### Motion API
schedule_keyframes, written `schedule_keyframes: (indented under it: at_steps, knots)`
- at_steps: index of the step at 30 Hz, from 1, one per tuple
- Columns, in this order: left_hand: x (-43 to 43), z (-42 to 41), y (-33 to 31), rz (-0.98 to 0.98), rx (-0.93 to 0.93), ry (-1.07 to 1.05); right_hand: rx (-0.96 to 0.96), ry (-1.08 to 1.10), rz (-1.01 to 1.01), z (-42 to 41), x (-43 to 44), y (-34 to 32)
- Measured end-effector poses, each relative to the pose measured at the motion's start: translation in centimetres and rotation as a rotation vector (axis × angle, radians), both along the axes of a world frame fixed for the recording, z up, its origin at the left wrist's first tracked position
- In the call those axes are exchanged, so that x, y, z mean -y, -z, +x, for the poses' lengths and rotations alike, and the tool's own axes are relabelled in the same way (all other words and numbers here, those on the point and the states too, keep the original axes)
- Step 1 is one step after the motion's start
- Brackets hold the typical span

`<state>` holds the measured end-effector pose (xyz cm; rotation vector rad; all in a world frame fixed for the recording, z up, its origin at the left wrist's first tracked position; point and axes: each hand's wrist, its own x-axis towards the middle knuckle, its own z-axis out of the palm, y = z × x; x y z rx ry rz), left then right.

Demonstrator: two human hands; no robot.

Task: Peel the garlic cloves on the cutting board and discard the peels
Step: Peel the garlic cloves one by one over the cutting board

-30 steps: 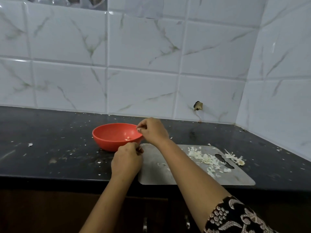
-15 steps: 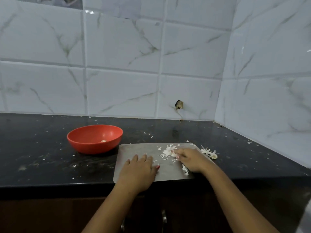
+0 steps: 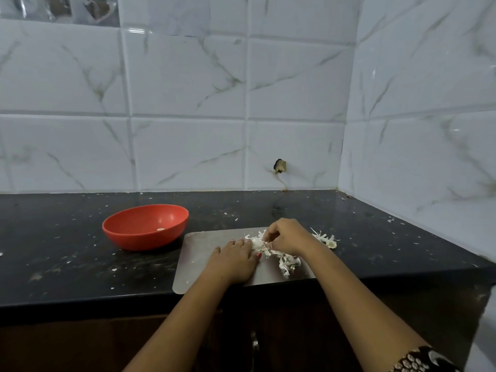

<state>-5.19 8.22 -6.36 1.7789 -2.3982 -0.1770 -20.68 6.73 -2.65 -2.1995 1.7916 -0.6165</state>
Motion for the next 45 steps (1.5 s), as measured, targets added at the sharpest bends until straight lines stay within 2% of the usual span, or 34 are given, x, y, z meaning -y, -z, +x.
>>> schedule_keyframes:
  at_steps: [6, 12, 17, 24, 35, 38, 41, 43, 45]
  knots:
    - [0.5, -0.7, 0.0, -0.053, -0.070, 0.020, -0.061, 0.048, 0.107, 0.3, 0.2, -0.7]
    - [0.5, -1.5, -0.5, -0.242, -0.208, -0.075, -0.157, 0.070, 0.158, 0.1, 0.7, -0.8]
    - [1.0, -2.6, -1.1, -0.310, -0.231, -0.111, 0.043, 0.185, 0.020, -1.1, 1.3, 0.2]
    - [1.7, -3.7, -1.1, -0.318, -0.217, -0.135, 0.201, 0.195, -0.168, -2.0, 1.2, 0.8]
    - [1.0, -2.7, -2.4, -0.191, -0.524, -0.111, 0.315, 0.129, -0.116, -2.6, 0.3, -0.2]
    - [0.9, -2.1, -2.6, -0.178, -0.534, -0.105, 0.338, 0.110, -0.056, -3.1, -0.2, -0.6]
    - [0.6, -1.4, -2.4, -0.197, -0.467, -0.106, 0.413, 0.127, -0.029, -3.5, -0.8, -0.8]
    - [-0.2, -1.2, -2.5, -0.177, -0.435, -0.044, 0.477, 0.128, -0.024, -3.7, -1.3, -0.9]
    - [-1.0, -1.4, -2.5, -0.113, -0.423, 0.055, 0.451, 0.126, -0.051, -3.8, -1.6, -0.8]
